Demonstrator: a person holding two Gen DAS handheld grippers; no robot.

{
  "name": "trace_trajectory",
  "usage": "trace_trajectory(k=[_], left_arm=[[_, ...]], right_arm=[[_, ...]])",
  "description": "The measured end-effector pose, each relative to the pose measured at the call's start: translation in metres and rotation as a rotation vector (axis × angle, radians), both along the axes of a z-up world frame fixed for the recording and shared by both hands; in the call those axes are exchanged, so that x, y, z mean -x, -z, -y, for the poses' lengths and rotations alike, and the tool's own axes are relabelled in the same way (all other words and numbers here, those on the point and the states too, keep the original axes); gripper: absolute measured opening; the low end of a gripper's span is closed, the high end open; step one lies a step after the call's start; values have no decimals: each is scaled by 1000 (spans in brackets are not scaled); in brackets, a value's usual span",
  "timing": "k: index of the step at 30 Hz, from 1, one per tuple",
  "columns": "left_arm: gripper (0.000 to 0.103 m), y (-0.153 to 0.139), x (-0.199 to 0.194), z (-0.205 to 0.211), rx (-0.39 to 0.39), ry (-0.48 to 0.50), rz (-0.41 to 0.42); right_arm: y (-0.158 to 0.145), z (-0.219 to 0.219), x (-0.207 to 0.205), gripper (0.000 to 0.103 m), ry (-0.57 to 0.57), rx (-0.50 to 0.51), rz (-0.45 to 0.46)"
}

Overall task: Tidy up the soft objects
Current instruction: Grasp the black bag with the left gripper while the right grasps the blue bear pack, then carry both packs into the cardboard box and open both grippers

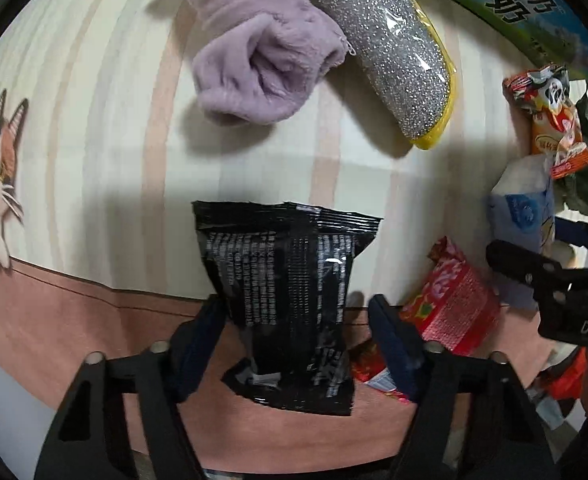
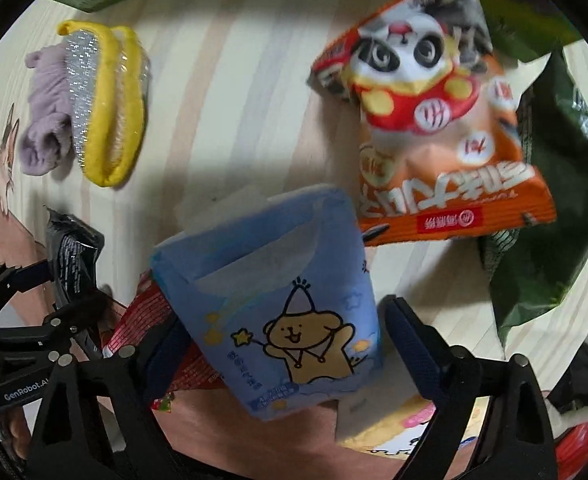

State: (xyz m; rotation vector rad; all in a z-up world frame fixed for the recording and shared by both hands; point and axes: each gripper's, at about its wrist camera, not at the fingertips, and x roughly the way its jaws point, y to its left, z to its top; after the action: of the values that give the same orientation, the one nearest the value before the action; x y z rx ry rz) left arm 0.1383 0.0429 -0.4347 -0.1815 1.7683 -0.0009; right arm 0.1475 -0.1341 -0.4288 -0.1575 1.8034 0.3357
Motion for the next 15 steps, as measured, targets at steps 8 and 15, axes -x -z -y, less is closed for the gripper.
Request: trace_trajectory(k=[8, 15], left_arm=[[42, -26, 33, -3, -55, -2, 65], [42, -112, 66, -1, -36, 7, 200]], right_arm=[[-9, -7, 12, 56, 58, 27, 33], [-62, 15, 31, 52, 215, -60, 70]])
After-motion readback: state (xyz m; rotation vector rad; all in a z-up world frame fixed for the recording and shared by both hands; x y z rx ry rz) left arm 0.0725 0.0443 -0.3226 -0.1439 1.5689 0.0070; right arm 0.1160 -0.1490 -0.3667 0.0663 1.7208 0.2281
